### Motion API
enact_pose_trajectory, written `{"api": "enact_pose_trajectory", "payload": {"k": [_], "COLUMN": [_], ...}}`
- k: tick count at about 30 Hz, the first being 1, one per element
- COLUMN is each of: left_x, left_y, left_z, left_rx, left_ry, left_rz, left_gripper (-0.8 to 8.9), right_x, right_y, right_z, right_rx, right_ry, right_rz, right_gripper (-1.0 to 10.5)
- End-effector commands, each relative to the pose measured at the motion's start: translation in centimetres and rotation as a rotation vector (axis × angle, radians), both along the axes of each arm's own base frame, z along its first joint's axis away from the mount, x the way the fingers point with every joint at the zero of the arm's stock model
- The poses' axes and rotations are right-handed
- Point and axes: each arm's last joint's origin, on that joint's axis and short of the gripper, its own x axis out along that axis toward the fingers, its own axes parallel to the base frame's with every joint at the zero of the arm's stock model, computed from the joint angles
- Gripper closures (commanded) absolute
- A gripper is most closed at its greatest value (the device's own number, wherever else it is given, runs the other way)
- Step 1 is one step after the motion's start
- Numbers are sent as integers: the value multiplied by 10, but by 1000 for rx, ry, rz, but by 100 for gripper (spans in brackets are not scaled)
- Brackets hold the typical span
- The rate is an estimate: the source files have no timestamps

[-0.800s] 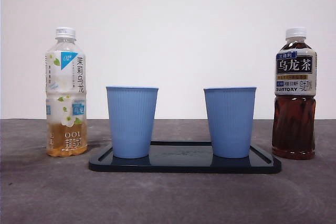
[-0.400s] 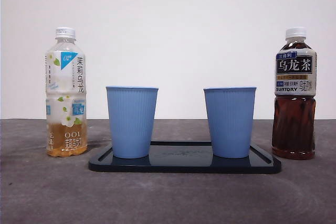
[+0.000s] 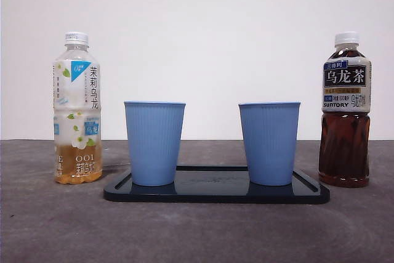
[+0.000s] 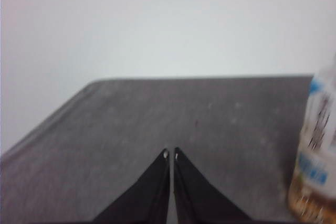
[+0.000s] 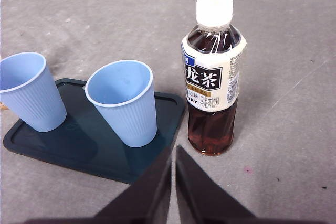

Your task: Pour the drink into the cup

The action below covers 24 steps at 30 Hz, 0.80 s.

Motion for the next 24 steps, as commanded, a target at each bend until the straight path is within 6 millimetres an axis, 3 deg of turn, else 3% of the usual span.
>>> {"api": "enact_pose_trajectory", "payload": {"k": [1, 13, 24], "left_x": [0, -4, -3], "left_y": [1, 2, 2], "left_z": [-11, -44, -43], "left_rx": [10, 17, 10], "left_ry": [5, 148, 136], "left_rz": [15, 22, 21], "left_gripper": [802, 802, 802], "right_x": [0, 0, 0], "right_y": [0, 0, 0], "right_z": [5, 5, 5], "right_rx": [21, 21, 21], "right_ry": [-16, -15, -16], "right_rz": [0, 0, 0], "right_gripper": [939, 939, 939]}}
